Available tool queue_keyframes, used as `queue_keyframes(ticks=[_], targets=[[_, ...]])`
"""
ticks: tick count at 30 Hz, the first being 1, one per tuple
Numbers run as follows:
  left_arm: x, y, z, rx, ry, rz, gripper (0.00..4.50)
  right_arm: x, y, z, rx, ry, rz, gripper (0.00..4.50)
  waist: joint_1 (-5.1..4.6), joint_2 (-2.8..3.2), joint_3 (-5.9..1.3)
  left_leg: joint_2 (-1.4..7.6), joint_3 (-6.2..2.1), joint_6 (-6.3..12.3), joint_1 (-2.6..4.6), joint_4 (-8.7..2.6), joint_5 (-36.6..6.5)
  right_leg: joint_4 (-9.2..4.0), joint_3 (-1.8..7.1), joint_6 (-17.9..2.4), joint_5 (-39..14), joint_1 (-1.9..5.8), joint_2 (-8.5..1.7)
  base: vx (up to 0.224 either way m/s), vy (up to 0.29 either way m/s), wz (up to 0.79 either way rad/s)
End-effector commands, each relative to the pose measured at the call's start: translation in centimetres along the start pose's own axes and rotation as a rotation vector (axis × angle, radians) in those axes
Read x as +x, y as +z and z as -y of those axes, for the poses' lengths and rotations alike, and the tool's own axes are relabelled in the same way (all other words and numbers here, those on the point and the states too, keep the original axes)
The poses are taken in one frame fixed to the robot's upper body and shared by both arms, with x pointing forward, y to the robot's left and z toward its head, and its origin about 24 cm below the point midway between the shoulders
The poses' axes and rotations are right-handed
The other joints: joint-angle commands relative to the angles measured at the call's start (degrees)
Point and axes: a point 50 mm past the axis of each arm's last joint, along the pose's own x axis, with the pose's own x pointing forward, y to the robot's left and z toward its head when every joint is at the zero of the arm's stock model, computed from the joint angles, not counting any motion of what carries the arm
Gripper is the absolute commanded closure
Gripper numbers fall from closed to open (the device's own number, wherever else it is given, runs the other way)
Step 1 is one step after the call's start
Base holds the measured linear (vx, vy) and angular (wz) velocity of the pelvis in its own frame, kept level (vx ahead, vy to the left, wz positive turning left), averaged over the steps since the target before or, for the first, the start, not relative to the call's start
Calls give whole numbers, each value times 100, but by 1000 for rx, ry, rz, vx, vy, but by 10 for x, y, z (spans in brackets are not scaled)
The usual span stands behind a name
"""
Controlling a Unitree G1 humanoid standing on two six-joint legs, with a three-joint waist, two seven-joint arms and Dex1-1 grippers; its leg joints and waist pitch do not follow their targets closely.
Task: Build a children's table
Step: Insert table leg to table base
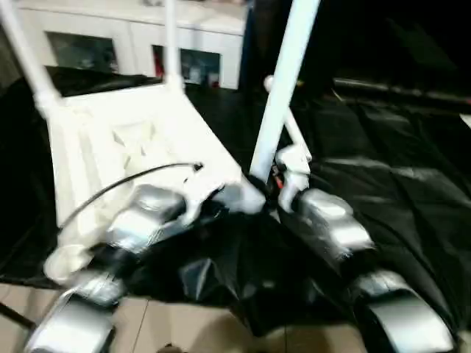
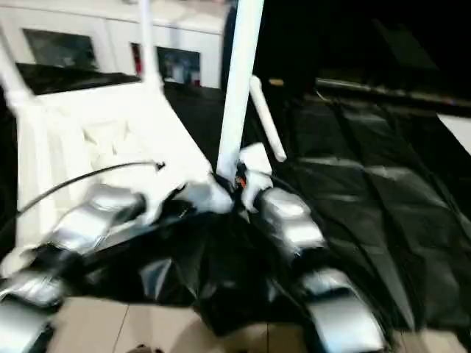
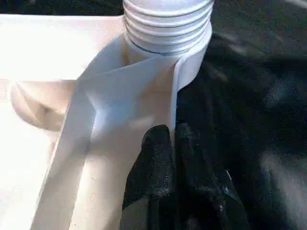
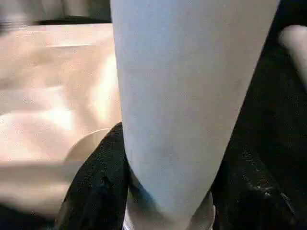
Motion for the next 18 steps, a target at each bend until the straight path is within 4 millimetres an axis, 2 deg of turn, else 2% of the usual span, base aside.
queue_keyframes(ticks=[1, 2, 3, 4, 5, 6, 7, 8, 9, 10, 11, 12, 15, 18], targets=[[-3, 17, -9, -21, 142, 43, 450, -15, -67, -5, 125, -119, -314, 262, 205, -126, -378, 223, -7, -568, 353, -558, -3769, -436, 511, 6, -3171, -142, -347, -4, -107, 7], [-2, 18, -8, -19, 142, 42, 450, -14, -67, -8, 134, -122, -317, 262, 144, -204, -257, -69, -324, -45, 347, 672, -1419, -1375, 699, -62, -5440, -363, -1018, 157, -105, -32], [1, 21, -3, -23, 139, 39, 450, -11, -67, -14, 130, -123, -325, 262, 305, -88, -284, 74, -550, -60, -283, 405, -580, -1048, 794, -66, -4559, 343, -1104, 157, -105, -32], [1, 21, -3, -23, 139, 39, 450, -11, -67, -14, 130, -123, -325, 262, 317, -36, -318, 181, -546, -192, -269, 98, -559, -905, 640, -113, -3729, 327, -866, 107, -6, -47], [2, 22, 0, -28, 137, 39, 450, -10, -67, -18, 111, -114, -327, 262, 286, -8, -377, 263, -450, -236, 40, -136, -853, -722, 436, -293, -1826, 25, -360, 0, 0, 0], [2, 22, 1, -29, 137, 38, 450, -10, -66, -19, 106, -112, -328, 262, 218, 27, -410, 345, -439, -235, 153, -168, -1031, -635, 434, -481, -1151, -11, -327, 0, 0, 0], [3, 22, 1, -33, 147, 31, 450, -9, -66, -21, 97, -115, -331, 262, 207, 94, -427, 367, -368, -200, 226, -184, -1224, -634, 467, -892, -319, -16, -363, 4, -34, 27], [3, 21, 0, -35, 152, 26, 450, -9, -66, -20, 99, -119, -334, 262, 145, 54, -391, 345, -341, -203, 95, -228, -1443, -642, 478, -1048, -281, 87, -363, 0, 0, 0], [3, 21, -1, -36, 158, 21, 450, -9, -67, -20, 100, -125, -337, 262, 142, 72, -369, 341, -310, -257, 81, -267, -1803, -717, 442, -931, -921, 101, -371, 0, 0, 0], [3, 21, -1, -39, 163, 18, 450, -9, -67, -20, 96, -132, -339, 262, 137, 42, -370, 331, -290, -281, 114, -257, -1980, -770, 452, -842, -1272, 73, -387, 0, 0, 0], [3, 21, -1, -40, 164, 18, 450, -9, -67, -20, 95, -133, -340, 262, 142, 30, -365, 321, -289, -294, 127, -258, -2114, -825, 471, -691, -1759, 55, -420, 0, 0, 0], [3, 21, -1, -41, 168, 15, 450, -8, -67, -20, 91, -135, -340, 262, 147, 39, -359, 327, -298, -291, 106, -277, -2095, -859, 480, -574, -1984, 55, -438, 0, 0, 0], [3, 20, -2, -46, 181, 9, 450, -7, -65, -20, 92, -146, -333, 262, 161, 26, -379, 335, -281, -262, 117, -289, -1863, -880, 489, -492, -1895, 40, -439, 0, 0, 0], [3, 20, -3, -49, 187, 9, 450, -7, -64, -20, 90, -138, -325, 262, 153, 23, -382, 342, -271, -248, 78, -316, -1642, -870, 471, -498, -1666, 76, -426, 0, 0, 0]])
